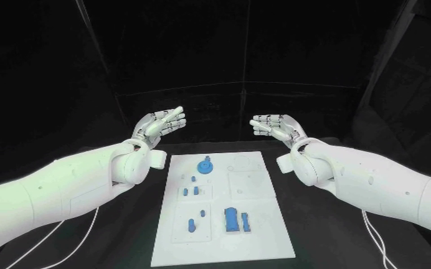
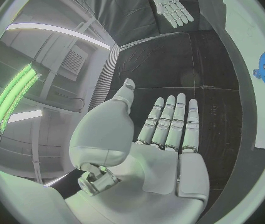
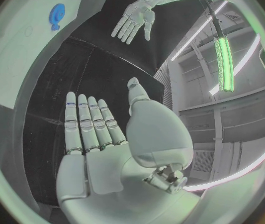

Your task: Assemble the parts on the task board

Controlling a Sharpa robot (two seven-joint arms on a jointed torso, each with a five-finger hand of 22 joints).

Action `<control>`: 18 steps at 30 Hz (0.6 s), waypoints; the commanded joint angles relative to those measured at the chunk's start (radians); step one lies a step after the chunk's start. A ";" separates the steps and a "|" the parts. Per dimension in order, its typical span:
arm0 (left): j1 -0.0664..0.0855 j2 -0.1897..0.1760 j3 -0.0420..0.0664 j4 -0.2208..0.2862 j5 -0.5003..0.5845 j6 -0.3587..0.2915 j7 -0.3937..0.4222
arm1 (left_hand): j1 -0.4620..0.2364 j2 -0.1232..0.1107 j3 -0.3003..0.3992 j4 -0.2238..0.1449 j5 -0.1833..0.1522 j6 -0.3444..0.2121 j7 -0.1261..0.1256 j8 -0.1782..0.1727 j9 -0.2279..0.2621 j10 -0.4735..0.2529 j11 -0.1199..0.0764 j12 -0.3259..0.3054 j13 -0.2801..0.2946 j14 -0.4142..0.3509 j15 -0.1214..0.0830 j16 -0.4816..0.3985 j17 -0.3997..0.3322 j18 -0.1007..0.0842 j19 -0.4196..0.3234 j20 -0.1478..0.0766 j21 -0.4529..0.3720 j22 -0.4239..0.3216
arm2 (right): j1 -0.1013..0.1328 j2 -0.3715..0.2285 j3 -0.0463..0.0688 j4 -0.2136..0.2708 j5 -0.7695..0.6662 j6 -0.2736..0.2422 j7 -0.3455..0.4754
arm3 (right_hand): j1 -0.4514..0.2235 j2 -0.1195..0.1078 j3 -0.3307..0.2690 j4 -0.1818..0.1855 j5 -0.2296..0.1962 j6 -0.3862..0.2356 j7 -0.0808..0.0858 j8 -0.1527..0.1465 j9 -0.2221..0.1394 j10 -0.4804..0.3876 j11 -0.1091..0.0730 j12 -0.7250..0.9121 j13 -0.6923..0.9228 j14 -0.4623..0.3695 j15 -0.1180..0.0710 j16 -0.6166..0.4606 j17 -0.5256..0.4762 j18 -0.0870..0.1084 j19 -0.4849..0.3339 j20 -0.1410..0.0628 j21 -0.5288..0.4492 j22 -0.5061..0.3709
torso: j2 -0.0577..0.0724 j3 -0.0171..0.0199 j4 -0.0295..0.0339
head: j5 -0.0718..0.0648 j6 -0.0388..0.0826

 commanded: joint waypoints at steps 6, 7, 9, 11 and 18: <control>-0.048 -0.037 0.048 0.141 -0.048 -0.185 0.000 | -0.485 -0.007 -0.018 -0.007 -0.028 -0.346 -0.059 -0.026 -0.025 -0.362 -0.064 -0.027 -0.024 -0.331 -0.127 -0.078 -0.026 -0.064 -0.256 -0.099 -0.026 -0.119 | -0.028 -0.052 0.016 0.171 0.118 -0.163 0.051 | -0.524 -0.023 0.107 -0.035 -0.071 -0.325 -0.072 -0.025 -0.050 -0.364 -0.058 -0.025 -0.031 -0.370 -0.107 -0.031 -0.024 -0.061 -0.325 -0.086 -0.057 -0.110 | 0.010 0.0070 0.0341 | 0.012 -0.011; -0.057 -0.044 0.057 0.165 -0.055 -0.214 0.000 | -0.510 -0.007 -0.018 -0.007 -0.028 -0.363 -0.130 -0.026 -0.025 -0.381 -0.067 -0.027 -0.024 -0.347 -0.127 -0.082 -0.026 -0.068 -0.268 -0.104 -0.026 -0.125 | -0.033 -0.062 0.019 0.201 0.137 -0.188 0.059 | -0.551 -0.023 0.107 -0.035 -0.075 -0.342 -0.076 -0.025 -0.050 -0.382 -0.130 -0.025 -0.031 -0.389 -0.107 -0.031 -0.024 -0.061 -0.342 -0.090 -0.127 -0.116 | 0.010 0.0070 0.0341 | 0.012 -0.011; -0.075 -0.058 0.076 0.217 -0.070 -0.277 -0.001 | -0.554 -0.007 -0.018 -0.007 -0.028 -0.394 -0.130 -0.026 -0.025 -0.414 -0.142 -0.027 -0.024 -0.378 -0.127 -0.090 -0.026 -0.067 -0.292 -0.113 -0.026 -0.136 | -0.044 -0.082 0.024 0.261 0.175 -0.239 0.075 | -0.599 -0.023 0.107 -0.035 -0.081 -0.372 -0.082 -0.025 -0.050 -0.416 -0.130 -0.025 -0.031 -0.423 -0.107 -0.031 -0.024 -0.072 -0.372 -0.098 -0.127 -0.126 | 0.010 0.0070 0.0341 | 0.012 -0.011; -0.094 -0.072 0.094 0.269 -0.086 -0.339 -0.002 | -0.594 -0.007 -0.018 -0.007 -0.028 -0.423 -0.130 -0.026 -0.025 -0.443 -0.142 -0.027 -0.024 -0.405 -0.127 -0.096 -0.026 -0.078 -0.313 -0.122 -0.026 -0.146 | -0.053 -0.099 0.029 0.312 0.208 -0.283 0.089 | -0.643 -0.023 0.107 -0.035 -0.088 -0.399 -0.088 -0.025 -0.050 -0.445 -0.130 -0.025 -0.031 -0.454 -0.107 -0.031 -0.024 -0.072 -0.399 -0.105 -0.127 -0.135 | 0.010 0.0070 0.0341 | 0.012 -0.011; -0.146 -0.112 0.147 0.415 -0.129 -0.516 -0.004 | -0.717 -0.007 -0.018 -0.007 -0.028 -0.510 -0.130 -0.026 -0.025 -0.536 -0.142 -0.027 -0.024 -0.489 -0.127 -0.173 -0.026 -0.154 -0.377 -0.147 -0.026 -0.176 | -0.075 -0.142 0.041 0.438 0.289 -0.391 0.123 | -0.780 -0.023 0.107 -0.035 -0.160 -0.484 -0.161 -0.025 -0.050 -0.541 -0.130 -0.025 -0.031 -0.551 -0.107 -0.031 -0.024 -0.083 -0.484 -0.193 -0.127 -0.164 | 0.010 0.0070 0.0341 | 0.012 -0.011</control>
